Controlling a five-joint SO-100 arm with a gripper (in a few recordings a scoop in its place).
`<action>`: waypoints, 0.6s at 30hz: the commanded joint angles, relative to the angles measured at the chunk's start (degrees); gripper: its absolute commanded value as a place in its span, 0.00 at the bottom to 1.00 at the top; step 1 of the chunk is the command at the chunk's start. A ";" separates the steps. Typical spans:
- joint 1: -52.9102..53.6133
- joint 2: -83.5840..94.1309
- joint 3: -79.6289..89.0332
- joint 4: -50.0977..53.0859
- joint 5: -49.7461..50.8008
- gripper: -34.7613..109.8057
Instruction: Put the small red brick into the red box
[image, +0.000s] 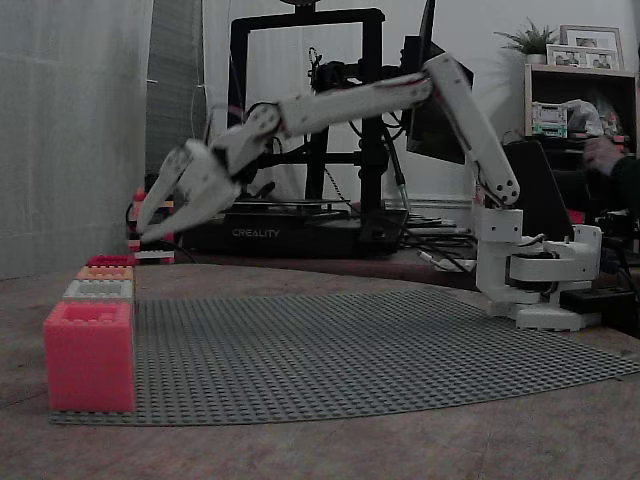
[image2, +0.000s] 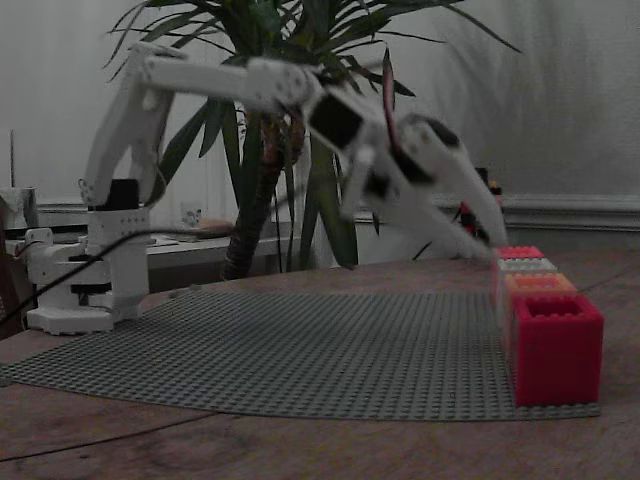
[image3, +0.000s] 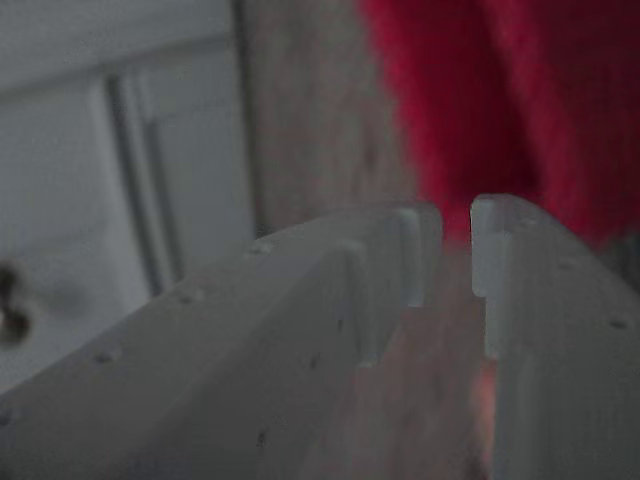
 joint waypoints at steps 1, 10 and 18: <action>-2.64 22.32 11.95 3.60 -1.67 0.24; -7.29 57.30 54.05 18.28 -2.64 0.24; -12.39 90.26 80.95 34.54 -1.23 0.24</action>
